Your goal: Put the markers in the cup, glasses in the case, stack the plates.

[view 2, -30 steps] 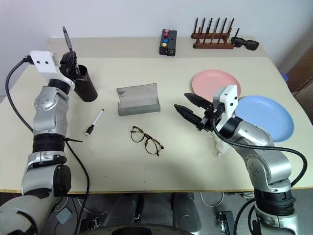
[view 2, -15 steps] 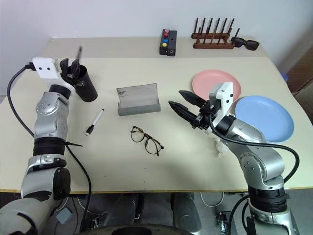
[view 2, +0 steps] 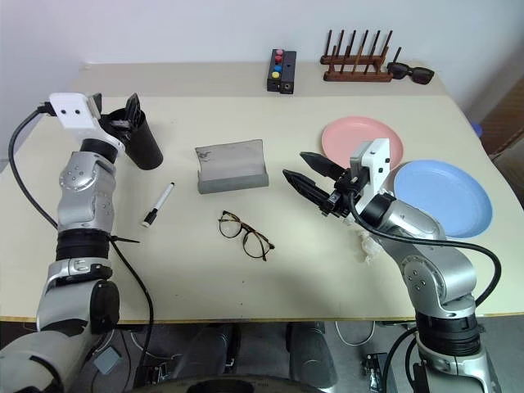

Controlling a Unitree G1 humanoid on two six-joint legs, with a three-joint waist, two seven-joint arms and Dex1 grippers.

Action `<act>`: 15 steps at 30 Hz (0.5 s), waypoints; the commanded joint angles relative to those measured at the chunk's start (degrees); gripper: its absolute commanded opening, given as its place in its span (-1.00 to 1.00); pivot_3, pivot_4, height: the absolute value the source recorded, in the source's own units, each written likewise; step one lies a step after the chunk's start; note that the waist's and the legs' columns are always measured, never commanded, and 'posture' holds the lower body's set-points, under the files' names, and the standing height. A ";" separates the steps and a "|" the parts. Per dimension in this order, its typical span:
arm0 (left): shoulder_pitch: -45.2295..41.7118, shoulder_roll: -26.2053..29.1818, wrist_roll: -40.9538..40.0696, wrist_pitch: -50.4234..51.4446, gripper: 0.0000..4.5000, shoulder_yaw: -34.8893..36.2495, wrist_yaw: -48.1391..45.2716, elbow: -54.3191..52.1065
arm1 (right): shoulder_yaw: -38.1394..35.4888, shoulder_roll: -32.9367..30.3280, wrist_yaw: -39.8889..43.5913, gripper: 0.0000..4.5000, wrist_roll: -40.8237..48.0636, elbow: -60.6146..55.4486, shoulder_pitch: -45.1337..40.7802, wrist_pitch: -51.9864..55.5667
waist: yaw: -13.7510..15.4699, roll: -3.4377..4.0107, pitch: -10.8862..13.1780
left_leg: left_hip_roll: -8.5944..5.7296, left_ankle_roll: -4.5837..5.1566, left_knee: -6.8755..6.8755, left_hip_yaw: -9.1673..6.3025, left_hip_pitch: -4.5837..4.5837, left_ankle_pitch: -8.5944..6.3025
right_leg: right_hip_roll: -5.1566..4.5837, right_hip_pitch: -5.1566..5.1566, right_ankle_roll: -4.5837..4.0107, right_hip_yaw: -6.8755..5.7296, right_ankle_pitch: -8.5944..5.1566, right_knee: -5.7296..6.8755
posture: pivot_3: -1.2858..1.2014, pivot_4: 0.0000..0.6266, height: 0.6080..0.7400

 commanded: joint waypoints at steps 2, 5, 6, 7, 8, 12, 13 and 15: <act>3.62 3.94 -9.23 12.20 0.81 -0.84 -8.69 -17.95 | -0.61 -0.64 0.14 0.12 -0.32 -2.21 0.03 -0.90 | -0.17 0.00 0.00 | 0.02 0.00 0.00 0.00 0.00 0.00 | -0.01 -0.01 0.00 0.00 0.00 0.00 | 0.03 -0.52 0.92; 10.16 9.85 -17.71 26.44 0.99 -1.24 -15.29 -29.90 | -0.82 -1.03 0.03 0.12 -0.58 -2.22 0.20 -0.85 | -0.51 0.02 0.01 | 0.06 0.00 -0.04 0.03 0.00 0.00 | 0.00 -0.03 -0.01 0.03 -0.01 0.00 | 0.03 -0.52 0.92; 12.59 12.25 -19.96 31.03 0.99 -1.05 -16.45 -33.02 | -0.88 -1.14 0.00 0.12 -0.61 -2.19 0.23 -0.82 | -0.45 0.05 0.01 | 0.10 0.00 -0.04 0.03 0.00 0.00 | 0.03 -0.04 -0.01 0.03 -0.01 0.00 | 0.03 -0.52 0.92; 14.89 14.36 -22.14 35.07 0.99 -0.47 -17.20 -35.63 | -0.93 -1.21 -0.03 0.12 -0.63 -2.18 0.26 -0.78 | -0.46 0.05 0.02 | 0.10 0.00 -0.05 0.03 0.03 0.00 | 0.03 -0.03 -0.02 0.04 -0.01 0.01 | 0.03 -0.52 0.92; 17.04 16.31 -23.30 37.87 0.99 0.08 -17.72 -37.85 | -0.97 -1.30 -0.04 0.12 -0.63 -2.16 0.28 -0.73 | -0.51 0.06 0.02 | 0.11 0.01 -0.05 0.03 0.03 0.00 | 0.05 -0.03 -0.02 0.04 -0.01 0.01 | 0.03 -0.52 0.92; 22.62 22.24 -23.15 49.51 0.99 0.73 -13.88 -41.10 | -0.88 -1.66 0.09 0.12 -0.62 -2.00 0.28 -0.57 | -0.17 0.06 0.04 | 0.14 0.01 -0.03 0.00 0.07 0.00 | 0.12 0.02 -0.04 0.04 -0.01 0.04 | 0.03 -0.52 0.92; 22.99 22.71 -23.60 53.60 0.99 0.53 -12.25 -41.11 | -0.80 -1.73 0.15 0.12 -0.62 -1.88 0.17 -0.54 | -0.02 0.06 0.04 | 0.14 0.01 -0.01 -0.03 0.08 0.00 | 0.14 0.06 -0.04 0.03 -0.01 0.03 | 0.03 -0.52 0.92; 21.41 22.17 -22.38 63.18 0.99 -0.73 -6.18 -39.36 | -0.54 -1.81 0.34 0.12 -0.66 -1.58 -0.19 -0.48 | 0.09 0.06 0.04 | 0.12 0.02 0.00 -0.03 0.10 0.01 | 0.14 0.11 -0.05 0.03 -0.02 0.01 | 0.03 -0.52 0.92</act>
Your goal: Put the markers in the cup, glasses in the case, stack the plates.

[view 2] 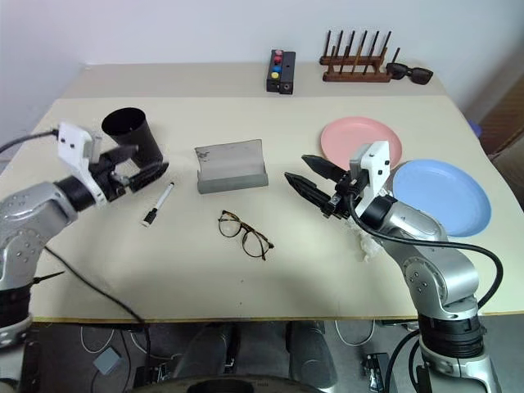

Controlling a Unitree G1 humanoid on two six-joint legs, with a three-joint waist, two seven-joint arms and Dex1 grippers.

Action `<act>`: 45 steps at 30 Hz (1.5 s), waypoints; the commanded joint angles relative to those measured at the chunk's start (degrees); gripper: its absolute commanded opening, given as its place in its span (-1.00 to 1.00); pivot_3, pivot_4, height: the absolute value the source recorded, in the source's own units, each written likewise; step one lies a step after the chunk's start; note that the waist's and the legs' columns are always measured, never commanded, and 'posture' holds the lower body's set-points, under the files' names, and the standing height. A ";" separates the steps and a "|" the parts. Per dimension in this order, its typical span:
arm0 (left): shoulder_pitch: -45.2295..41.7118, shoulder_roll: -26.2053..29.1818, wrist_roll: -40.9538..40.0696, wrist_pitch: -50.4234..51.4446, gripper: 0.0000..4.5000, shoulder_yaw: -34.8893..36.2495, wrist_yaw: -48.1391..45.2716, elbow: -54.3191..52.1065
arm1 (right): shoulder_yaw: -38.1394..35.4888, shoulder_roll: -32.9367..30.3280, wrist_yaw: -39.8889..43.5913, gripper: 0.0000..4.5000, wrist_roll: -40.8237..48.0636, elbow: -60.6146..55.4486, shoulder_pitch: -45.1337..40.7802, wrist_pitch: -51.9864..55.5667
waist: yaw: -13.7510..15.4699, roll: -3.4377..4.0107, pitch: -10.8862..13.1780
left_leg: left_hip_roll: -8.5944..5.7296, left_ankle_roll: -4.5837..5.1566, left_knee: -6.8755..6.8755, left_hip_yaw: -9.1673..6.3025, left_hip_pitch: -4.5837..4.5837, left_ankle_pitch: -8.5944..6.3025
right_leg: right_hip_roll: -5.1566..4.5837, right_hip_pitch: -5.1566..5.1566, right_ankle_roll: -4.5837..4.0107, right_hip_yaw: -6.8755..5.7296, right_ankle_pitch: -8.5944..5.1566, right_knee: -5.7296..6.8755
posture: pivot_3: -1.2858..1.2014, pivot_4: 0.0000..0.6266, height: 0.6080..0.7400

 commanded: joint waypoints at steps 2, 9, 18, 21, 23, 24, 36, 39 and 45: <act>-4.01 -1.83 1.80 14.81 0.99 -0.94 9.69 1.00 | -0.32 -0.70 0.58 0.12 -0.15 -1.23 -1.29 -0.54 | -0.10 -0.06 0.03 | -0.01 0.00 0.00 0.00 0.00 0.00 | 0.00 0.00 0.01 0.00 0.00 -0.01 | 0.03 -0.52 0.92; -11.43 -8.57 6.18 20.84 0.99 -9.91 13.30 5.30 | 0.84 -0.48 1.63 0.12 -0.40 -0.95 -1.42 -0.72 | -0.13 -0.10 0.06 | -0.03 -0.01 -0.02 0.00 -0.04 0.00 | -0.02 -0.08 0.01 0.00 0.01 0.00 | 0.03 -0.52 0.92; -17.95 -10.69 11.42 29.34 0.99 -14.77 14.37 13.63 | 0.98 0.17 1.54 0.12 -1.67 -1.64 0.22 -1.48 | -0.28 -0.04 0.02 | -0.10 -0.04 -0.03 0.01 0.03 0.02 | -0.01 -0.04 0.01 0.01 0.01 0.03 | 0.03 -0.52 0.92; -19.10 -11.22 12.24 30.87 0.77 -13.83 14.47 15.42 | 1.06 0.29 1.32 0.12 -1.98 -1.85 0.54 -1.58 | -0.38 0.04 -0.02 | -0.08 -0.04 -0.03 0.01 0.06 0.03 | -0.01 -0.02 0.00 0.01 0.01 0.04 | 0.03 -0.52 0.92; -19.52 -11.34 12.92 31.06 0.47 -13.23 14.50 15.90 | 1.18 0.41 1.17 0.12 -2.18 -1.96 0.47 -1.51 | -0.47 0.05 -0.03 | -0.09 -0.05 -0.03 0.02 0.07 0.03 | 0.00 -0.02 0.00 0.01 0.01 0.04 | 0.03 -0.52 0.92; -19.56 -11.32 13.27 31.10 0.25 -13.10 14.43 15.89 | 1.26 0.46 1.08 0.12 -2.24 -2.05 0.39 -1.43 | -0.48 0.05 -0.03 | -0.08 -0.05 -0.03 0.01 0.06 0.03 | 0.00 -0.03 0.00 0.02 0.01 0.04 | 0.03 -0.52 0.92; -15.45 -12.16 16.41 17.26 -0.98 -9.92 11.94 7.79 | 1.60 0.18 0.79 0.12 -2.29 -1.17 -0.76 -1.32 | -0.31 0.04 -0.02 | -0.08 -0.06 -0.04 0.02 0.04 0.03 | -0.14 -0.05 0.01 0.01 0.02 0.03 | 0.03 -0.52 0.92; -11.85 -10.97 18.16 3.05 -0.98 -8.71 8.50 1.93 | 1.86 -0.08 1.86 0.12 -2.24 0.25 -2.28 -1.34 | -0.08 -0.08 0.05 | -0.06 -0.07 -0.04 0.02 -0.07 0.04 | -0.19 -0.16 -0.01 0.01 0.03 0.02 | 0.03 -0.52 0.92; -11.81 -13.58 14.87 -9.83 -0.98 -0.31 5.94 -0.52 | 1.75 -0.24 3.97 0.12 -2.99 2.46 -2.73 -2.75 | 0.08 -0.10 0.06 | -0.08 -0.06 -0.05 0.03 -0.12 0.03 | -0.26 -0.13 -0.02 -0.01 0.04 -0.10 | 0.03 -0.52 0.92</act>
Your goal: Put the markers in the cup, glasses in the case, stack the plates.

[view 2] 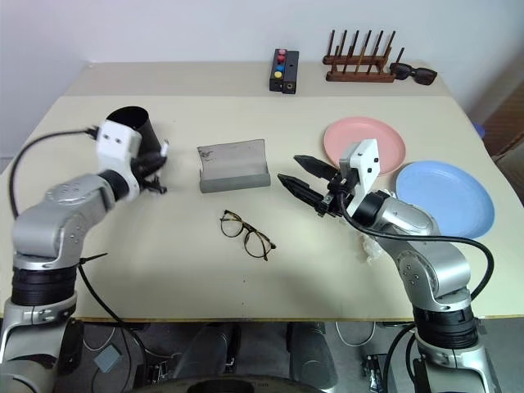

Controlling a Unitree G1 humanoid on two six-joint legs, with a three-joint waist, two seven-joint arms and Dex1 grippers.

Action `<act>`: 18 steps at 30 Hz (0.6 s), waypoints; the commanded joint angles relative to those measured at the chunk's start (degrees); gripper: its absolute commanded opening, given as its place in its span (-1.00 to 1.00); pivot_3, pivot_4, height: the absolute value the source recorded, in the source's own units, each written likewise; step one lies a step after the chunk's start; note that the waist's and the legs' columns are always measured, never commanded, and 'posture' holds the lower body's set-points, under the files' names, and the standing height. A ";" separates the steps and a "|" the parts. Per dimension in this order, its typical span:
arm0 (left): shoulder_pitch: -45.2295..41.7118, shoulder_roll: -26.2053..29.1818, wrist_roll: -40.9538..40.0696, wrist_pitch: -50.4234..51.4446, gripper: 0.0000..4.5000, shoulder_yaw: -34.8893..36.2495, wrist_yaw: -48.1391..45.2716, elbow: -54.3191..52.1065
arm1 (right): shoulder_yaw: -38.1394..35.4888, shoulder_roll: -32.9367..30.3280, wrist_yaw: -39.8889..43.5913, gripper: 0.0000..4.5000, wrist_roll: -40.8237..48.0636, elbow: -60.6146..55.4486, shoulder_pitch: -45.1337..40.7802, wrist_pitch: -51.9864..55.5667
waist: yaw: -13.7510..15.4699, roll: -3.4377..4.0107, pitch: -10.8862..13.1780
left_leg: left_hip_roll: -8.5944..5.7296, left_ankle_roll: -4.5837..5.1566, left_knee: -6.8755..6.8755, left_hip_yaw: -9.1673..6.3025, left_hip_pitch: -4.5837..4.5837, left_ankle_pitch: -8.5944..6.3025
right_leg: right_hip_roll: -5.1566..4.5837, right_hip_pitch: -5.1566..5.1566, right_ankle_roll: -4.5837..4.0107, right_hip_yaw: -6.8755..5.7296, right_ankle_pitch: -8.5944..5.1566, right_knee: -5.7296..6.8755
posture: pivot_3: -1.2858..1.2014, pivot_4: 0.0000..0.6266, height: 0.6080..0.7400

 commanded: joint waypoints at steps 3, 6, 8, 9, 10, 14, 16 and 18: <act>-2.95 -2.21 -1.49 -10.03 -0.98 6.03 0.21 -2.12 | -0.40 0.08 1.59 0.12 -1.08 -0.15 0.21 -2.30 | -0.07 -0.02 0.01 | -0.01 0.03 0.00 0.02 -0.01 -0.02 | 0.02 0.00 0.01 0.00 0.00 -0.01 | 0.03 -0.52 0.92; -4.98 -4.17 0.28 -16.64 -0.98 7.26 2.68 -0.87 | 0.03 0.51 2.03 0.12 -1.51 0.21 0.17 -2.66 | -0.05 -0.07 0.04 | -0.02 0.03 0.00 0.02 -0.01 -0.01 | 0.04 0.00 0.01 -0.01 0.00 0.00 | 0.03 -0.52 0.92; -6.00 -4.77 1.25 -19.74 -0.98 7.53 3.77 0.77 | 0.31 0.74 2.20 0.12 -1.79 0.68 -0.24 -2.86 | -0.17 -0.07 0.04 | -0.02 0.03 0.01 0.02 0.01 -0.01 | 0.05 0.01 0.02 -0.02 0.01 0.01 | 0.03 -0.52 0.92; -6.58 -5.05 1.97 -22.16 -0.98 7.58 4.20 1.89 | 0.49 0.90 2.29 0.12 -1.96 0.94 -0.54 -2.96 | -0.25 -0.07 0.04 | -0.02 0.03 0.00 0.03 0.01 -0.01 | 0.06 0.01 0.02 -0.02 0.01 0.02 | 0.03 -0.52 0.92; -7.15 -5.05 3.23 -24.27 -0.98 7.35 4.90 3.14 | 0.66 1.07 2.36 0.12 -2.09 1.10 -0.79 -3.02 | -0.32 -0.06 0.04 | -0.01 0.03 0.00 0.03 0.02 -0.01 | 0.08 0.01 0.02 -0.01 0.01 0.02 | 0.03 -0.52 0.92; -9.15 -5.71 5.84 -31.49 -0.98 7.58 7.12 7.54 | 1.02 1.48 2.32 0.12 -2.41 1.49 -1.51 -3.06 | -0.18 -0.07 0.04 | -0.03 0.03 0.00 0.04 0.03 -0.01 | 0.11 0.01 0.02 -0.01 0.01 0.03 | 0.03 -0.52 0.92; -10.23 -5.72 6.53 -34.32 -0.98 7.74 7.71 10.07 | 1.12 1.60 2.32 0.12 -2.53 1.54 -1.61 -3.09 | -0.16 -0.07 0.04 | -0.02 0.03 0.01 0.03 0.02 -0.01 | 0.11 0.01 0.02 -0.01 0.01 0.03 | 0.03 -0.52 0.92; -11.46 -5.63 7.86 -36.79 -0.98 7.84 9.12 12.70 | 1.17 1.75 2.27 0.12 -2.60 1.39 -1.61 -3.07 | -0.16 -0.08 0.05 | -0.03 0.03 0.01 0.02 0.01 -0.01 | 0.11 0.00 0.02 -0.02 0.01 0.03 | 0.03 -0.52 0.92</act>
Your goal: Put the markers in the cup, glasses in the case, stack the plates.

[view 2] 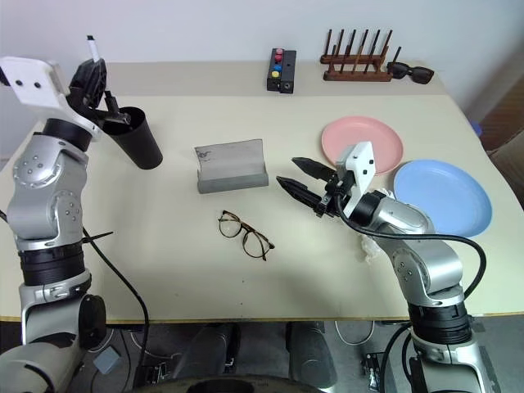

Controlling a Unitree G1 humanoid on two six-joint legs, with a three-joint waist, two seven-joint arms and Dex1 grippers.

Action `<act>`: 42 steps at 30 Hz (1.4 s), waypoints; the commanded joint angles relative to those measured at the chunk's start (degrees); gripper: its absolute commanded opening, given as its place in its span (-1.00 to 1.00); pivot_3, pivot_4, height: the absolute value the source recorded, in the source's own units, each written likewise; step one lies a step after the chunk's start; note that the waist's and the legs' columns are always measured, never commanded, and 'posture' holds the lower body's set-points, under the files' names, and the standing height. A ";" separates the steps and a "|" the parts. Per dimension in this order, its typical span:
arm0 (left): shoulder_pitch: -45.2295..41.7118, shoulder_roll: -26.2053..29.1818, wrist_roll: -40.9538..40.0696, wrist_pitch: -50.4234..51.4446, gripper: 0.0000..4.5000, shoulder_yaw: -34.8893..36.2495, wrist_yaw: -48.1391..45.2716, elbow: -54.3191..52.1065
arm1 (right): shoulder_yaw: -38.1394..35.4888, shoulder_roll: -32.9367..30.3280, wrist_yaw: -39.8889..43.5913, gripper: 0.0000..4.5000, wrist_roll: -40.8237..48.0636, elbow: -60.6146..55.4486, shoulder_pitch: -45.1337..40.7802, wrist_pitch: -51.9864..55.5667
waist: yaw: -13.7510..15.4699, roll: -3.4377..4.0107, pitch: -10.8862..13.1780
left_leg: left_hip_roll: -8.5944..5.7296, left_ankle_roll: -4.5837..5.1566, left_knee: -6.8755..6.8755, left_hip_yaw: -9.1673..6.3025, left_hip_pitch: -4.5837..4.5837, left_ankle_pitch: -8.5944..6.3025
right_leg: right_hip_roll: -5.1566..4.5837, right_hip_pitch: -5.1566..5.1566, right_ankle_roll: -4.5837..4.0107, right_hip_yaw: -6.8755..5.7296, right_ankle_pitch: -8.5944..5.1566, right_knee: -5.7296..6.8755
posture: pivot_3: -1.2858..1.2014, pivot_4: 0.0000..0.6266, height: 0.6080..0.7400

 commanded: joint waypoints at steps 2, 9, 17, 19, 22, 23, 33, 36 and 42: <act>-4.12 0.49 3.06 -6.59 -0.98 1.79 3.81 4.79 | -0.33 0.66 0.05 0.12 0.41 -1.09 -0.86 -0.94 | 0.05 -0.01 0.01 | 0.00 0.00 0.00 0.00 0.00 0.00 | 0.00 0.00 0.00 0.00 0.00 -0.01 | 0.03 -0.52 0.92; -7.47 1.15 7.63 -13.18 -0.98 0.00 6.53 13.89 | -0.53 0.63 -0.15 0.12 0.36 -1.00 -1.27 -0.84 | -0.04 -0.01 0.00 | -0.05 0.00 0.00 0.00 0.00 0.00 | 0.00 0.00 0.01 0.00 0.00 0.00 | 0.03 -0.52 0.92; -8.90 0.57 8.36 -16.95 -0.98 -0.46 7.44 18.48 | -0.24 0.96 -1.13 0.12 0.42 -2.03 -1.15 -0.46 | 0.01 -0.02 0.01 | -0.04 0.00 0.00 0.00 0.00 0.00 | 0.00 -0.01 0.01 0.00 0.00 0.01 | 0.03 -0.52 0.92; -9.17 0.58 8.66 -17.73 -0.98 -0.62 7.63 19.87 | -0.26 1.01 -1.34 0.12 0.44 -2.15 -1.20 -0.42 | -0.05 -0.03 0.01 | -0.04 0.00 0.00 0.00 0.00 0.00 | 0.00 -0.01 0.01 0.00 0.00 0.02 | 0.03 -0.52 0.92; -9.37 0.80 9.28 -18.84 -0.98 -0.84 7.84 21.63 | -0.34 1.06 -1.62 0.12 0.53 -2.34 -1.18 -0.41 | -0.05 -0.03 0.01 | -0.05 0.00 0.00 0.00 0.00 0.00 | 0.01 -0.02 0.01 0.00 0.00 0.02 | 0.03 -0.52 0.92; -9.41 0.90 9.50 -19.10 -0.98 -0.91 7.87 22.10 | -0.31 1.12 -1.71 0.12 0.55 -2.35 -1.14 -0.42 | -0.03 -0.03 0.01 | -0.05 0.00 0.00 0.00 0.00 0.00 | 0.02 -0.01 0.01 -0.01 0.00 0.02 | 0.03 -0.52 0.92; -8.98 0.18 9.82 -21.22 -0.98 -1.49 7.51 25.08 | 0.55 1.66 -1.90 0.12 0.93 -3.06 -2.21 0.14 | -0.04 -0.03 0.01 | -0.04 0.00 0.00 0.00 0.00 0.00 | 0.01 -0.02 0.01 -0.01 0.01 0.03 | 0.03 -0.52 0.92; -9.13 -0.38 8.79 -21.89 -0.98 -1.17 7.01 26.23 | 0.45 1.72 -2.16 0.12 0.96 -3.79 -1.06 0.12 | 0.03 -0.03 0.01 | -0.04 0.00 0.00 0.00 0.00 0.00 | 0.01 -0.02 0.01 -0.01 0.01 0.03 | 0.03 -0.52 0.92; -9.95 -1.59 7.58 -25.72 -0.98 -1.08 5.12 30.85 | 0.67 2.09 -2.66 0.12 0.93 -4.68 0.06 0.08 | 0.03 -0.03 0.01 | -0.05 0.00 0.01 0.00 0.00 0.00 | -0.01 -0.02 0.01 -0.01 0.01 0.03 | 0.03 -0.52 0.92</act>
